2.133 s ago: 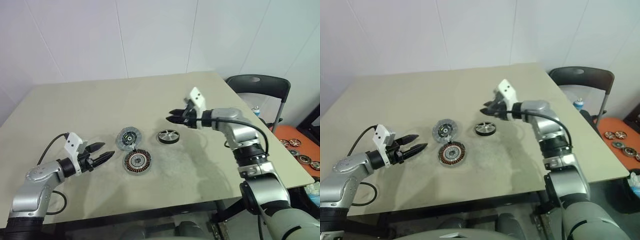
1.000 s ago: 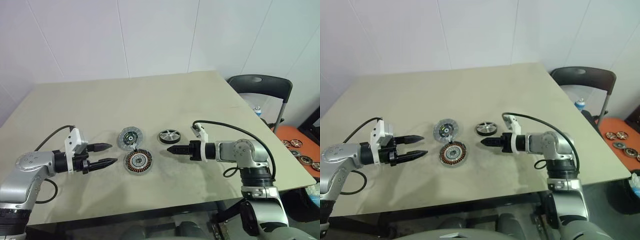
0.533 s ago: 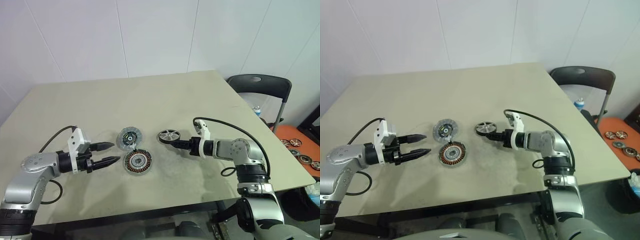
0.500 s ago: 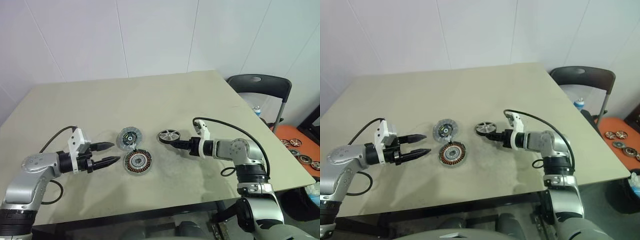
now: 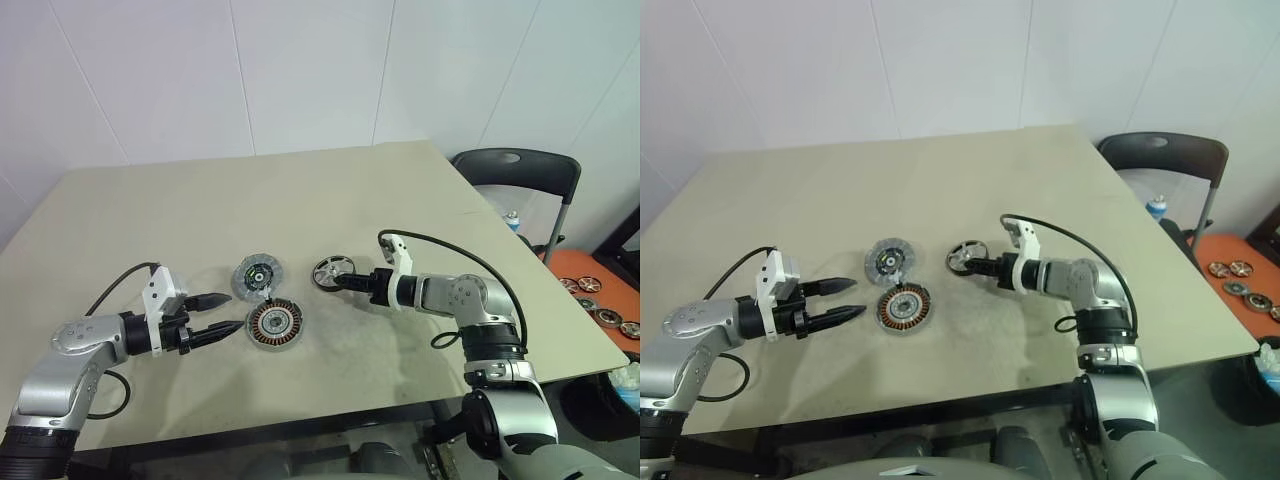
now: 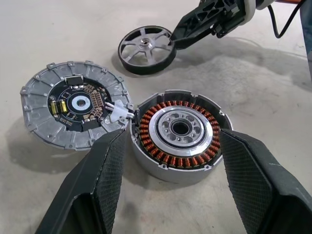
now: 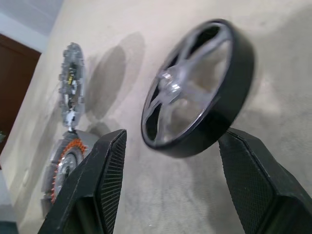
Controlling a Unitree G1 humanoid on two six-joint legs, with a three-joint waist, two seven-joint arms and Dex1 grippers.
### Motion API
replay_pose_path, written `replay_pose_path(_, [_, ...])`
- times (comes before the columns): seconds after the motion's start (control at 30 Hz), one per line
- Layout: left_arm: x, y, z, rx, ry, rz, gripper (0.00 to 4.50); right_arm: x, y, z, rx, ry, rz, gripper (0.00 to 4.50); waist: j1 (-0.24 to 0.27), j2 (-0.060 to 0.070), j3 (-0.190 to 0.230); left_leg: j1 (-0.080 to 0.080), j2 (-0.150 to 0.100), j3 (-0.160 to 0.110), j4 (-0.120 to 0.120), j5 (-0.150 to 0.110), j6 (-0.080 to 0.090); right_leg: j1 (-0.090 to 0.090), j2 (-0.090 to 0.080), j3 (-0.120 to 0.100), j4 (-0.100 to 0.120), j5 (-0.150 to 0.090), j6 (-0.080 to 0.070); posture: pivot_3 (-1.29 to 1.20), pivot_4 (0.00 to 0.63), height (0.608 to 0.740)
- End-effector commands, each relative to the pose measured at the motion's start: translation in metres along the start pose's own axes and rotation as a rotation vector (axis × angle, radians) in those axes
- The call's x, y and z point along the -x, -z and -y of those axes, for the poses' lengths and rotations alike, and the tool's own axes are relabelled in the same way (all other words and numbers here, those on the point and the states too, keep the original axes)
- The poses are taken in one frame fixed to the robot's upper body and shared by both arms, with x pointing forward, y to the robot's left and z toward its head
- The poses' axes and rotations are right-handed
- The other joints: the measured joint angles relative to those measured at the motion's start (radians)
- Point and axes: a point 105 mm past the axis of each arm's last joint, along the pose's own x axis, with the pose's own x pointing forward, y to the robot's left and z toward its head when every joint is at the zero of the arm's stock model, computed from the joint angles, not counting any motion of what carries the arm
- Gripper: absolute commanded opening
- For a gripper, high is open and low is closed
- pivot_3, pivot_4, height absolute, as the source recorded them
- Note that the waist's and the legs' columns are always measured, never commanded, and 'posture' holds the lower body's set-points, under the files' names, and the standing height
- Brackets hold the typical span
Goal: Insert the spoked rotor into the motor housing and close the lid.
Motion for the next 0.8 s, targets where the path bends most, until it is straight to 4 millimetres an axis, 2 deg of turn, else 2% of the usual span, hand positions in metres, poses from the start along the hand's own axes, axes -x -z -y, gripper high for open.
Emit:
replay_pose_path(0.03, [-0.001, -0.012, 0.001, -0.057, -0.003, 0.022, 3.19, -0.003, -0.01, -0.005, 0.029, 0.005, 0.035, 3.07, 0.0, 0.0, 0.0, 0.0, 0.0, 0.0, 0.0, 0.0, 0.0, 0.0, 0.0, 0.0, 0.0, 0.0, 0.0, 0.0, 0.0, 0.74])
replay_pose_path(0.2, [-0.001, -0.013, 0.001, -0.058, -0.007, 0.025, 3.19, -0.007, -0.009, 0.0, 0.026, 0.027, 0.043, 3.07, 0.0, 0.0, 0.0, 0.0, 0.0, 0.0, 0.0, 0.0, 0.0, 0.0, 0.0, 0.0, 0.0, 0.0, 0.0, 0.0, 0.0, 0.74])
replay_pose_path(0.23, [-0.001, -0.012, 0.001, -0.057, -0.007, 0.025, 3.19, -0.008, -0.008, 0.001, 0.025, 0.032, 0.042, 2.89, 0.0, 0.0, 0.0, 0.0, 0.0, 0.0, 0.0, 0.0, 0.0, 0.0, 0.0, 0.0, 0.0, 0.0, 0.0, 0.0, 0.0, 0.74])
replay_pose_path(0.3, [-0.002, -0.012, 0.002, -0.056, -0.007, 0.025, 3.19, -0.01, -0.006, 0.002, 0.025, 0.034, 0.04, 2.43, 0.0, 0.0, 0.0, 0.0, 0.0, 0.0, 0.0, 0.0, 0.0, 0.0, 0.0, 0.0, 0.0, 0.0, 0.0, 0.0, 0.0, 0.74])
replay_pose_path(0.4, [-0.003, -0.012, 0.002, -0.053, -0.009, 0.028, 3.19, -0.01, -0.006, 0.002, 0.032, 0.036, 0.04, 1.44, -0.003, 0.0, 0.0, 0.001, 0.0, 0.0, 0.0, 0.0, 0.0, 0.001, 0.0, 0.0, 0.0, 0.0, 0.0, 0.0, 0.0, 0.74])
replay_pose_path(0.53, [-0.004, -0.011, 0.002, -0.05, -0.012, 0.03, 3.19, -0.011, -0.008, 0.005, 0.041, 0.057, 0.043, 0.37, -0.001, 0.0, 0.0, 0.001, 0.0, 0.0, 0.0, 0.0, 0.0, 0.001, 0.0, 0.0, 0.0, 0.0, 0.0, 0.0, 0.0, 0.74])
replay_pose_path(0.67, [-0.004, -0.011, 0.002, -0.048, -0.017, 0.032, 3.19, -0.011, -0.008, 0.0, 0.046, 0.035, 0.036, 0.37, -0.002, 0.0, 0.0, 0.001, 0.0, 0.0, 0.0, 0.0, 0.0, 0.001, 0.0, 0.0, 0.0, 0.0, 0.0, 0.0, 0.0, 0.74])
replay_pose_path(0.8, [-0.004, -0.011, 0.001, -0.047, -0.022, 0.035, 3.19, -0.009, -0.004, -0.02, 0.041, -0.08, -0.007, 0.37, -0.002, 0.0, 0.0, 0.001, 0.0, 0.0, 0.0, 0.0, 0.0, 0.001, 0.0, 0.0, 0.0, 0.0, 0.0, 0.0, 0.0, 0.74])
